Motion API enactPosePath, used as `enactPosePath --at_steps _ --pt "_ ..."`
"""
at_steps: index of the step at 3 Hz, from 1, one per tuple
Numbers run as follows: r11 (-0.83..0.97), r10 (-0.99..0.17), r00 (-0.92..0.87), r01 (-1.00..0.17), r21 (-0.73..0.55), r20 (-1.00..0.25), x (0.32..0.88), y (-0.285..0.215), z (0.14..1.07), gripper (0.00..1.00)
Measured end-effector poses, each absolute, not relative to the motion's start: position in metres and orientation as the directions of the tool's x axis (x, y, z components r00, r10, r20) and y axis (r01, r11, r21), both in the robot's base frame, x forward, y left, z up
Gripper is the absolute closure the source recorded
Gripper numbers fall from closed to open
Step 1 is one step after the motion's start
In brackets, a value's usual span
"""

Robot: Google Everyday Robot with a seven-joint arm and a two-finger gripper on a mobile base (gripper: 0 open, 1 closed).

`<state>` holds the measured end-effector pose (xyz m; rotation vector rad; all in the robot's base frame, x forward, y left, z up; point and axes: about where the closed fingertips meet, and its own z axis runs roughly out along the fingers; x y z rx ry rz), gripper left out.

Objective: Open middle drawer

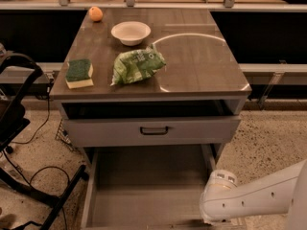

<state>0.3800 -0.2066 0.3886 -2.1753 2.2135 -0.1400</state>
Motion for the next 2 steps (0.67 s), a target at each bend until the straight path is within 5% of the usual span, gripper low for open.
enactPosePath --at_steps 1,2 --pt "0.016 -0.999 -0.019 -0.996 -0.087 0.038 0.3791 -0.2068 0.3879 0.07" --pt "0.016 -0.999 -0.019 -0.996 -0.086 0.038 0.3787 -0.2069 0.3876 0.00"
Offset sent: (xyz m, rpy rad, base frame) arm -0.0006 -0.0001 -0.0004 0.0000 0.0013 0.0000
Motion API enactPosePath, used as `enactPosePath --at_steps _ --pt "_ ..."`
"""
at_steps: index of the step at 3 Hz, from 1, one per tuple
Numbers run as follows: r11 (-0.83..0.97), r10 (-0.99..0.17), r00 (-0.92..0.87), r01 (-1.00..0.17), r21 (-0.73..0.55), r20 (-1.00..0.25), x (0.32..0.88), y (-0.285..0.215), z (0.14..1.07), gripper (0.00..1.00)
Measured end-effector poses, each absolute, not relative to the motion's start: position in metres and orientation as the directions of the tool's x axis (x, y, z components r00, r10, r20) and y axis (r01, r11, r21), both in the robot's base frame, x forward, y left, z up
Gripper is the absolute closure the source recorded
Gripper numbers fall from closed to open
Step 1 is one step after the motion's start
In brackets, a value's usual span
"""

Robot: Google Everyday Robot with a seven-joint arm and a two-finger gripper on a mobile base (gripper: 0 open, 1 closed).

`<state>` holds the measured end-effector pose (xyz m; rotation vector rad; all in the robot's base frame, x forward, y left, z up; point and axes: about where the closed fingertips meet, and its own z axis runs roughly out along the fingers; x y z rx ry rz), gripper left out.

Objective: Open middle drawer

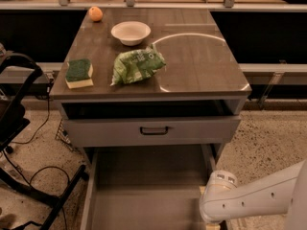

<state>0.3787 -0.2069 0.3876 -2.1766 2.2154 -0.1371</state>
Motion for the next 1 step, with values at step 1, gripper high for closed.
enactPosePath --at_steps 1 --pt "0.016 -0.999 -0.019 -0.996 -0.086 0.038 0.3787 -0.2069 0.3876 0.00"
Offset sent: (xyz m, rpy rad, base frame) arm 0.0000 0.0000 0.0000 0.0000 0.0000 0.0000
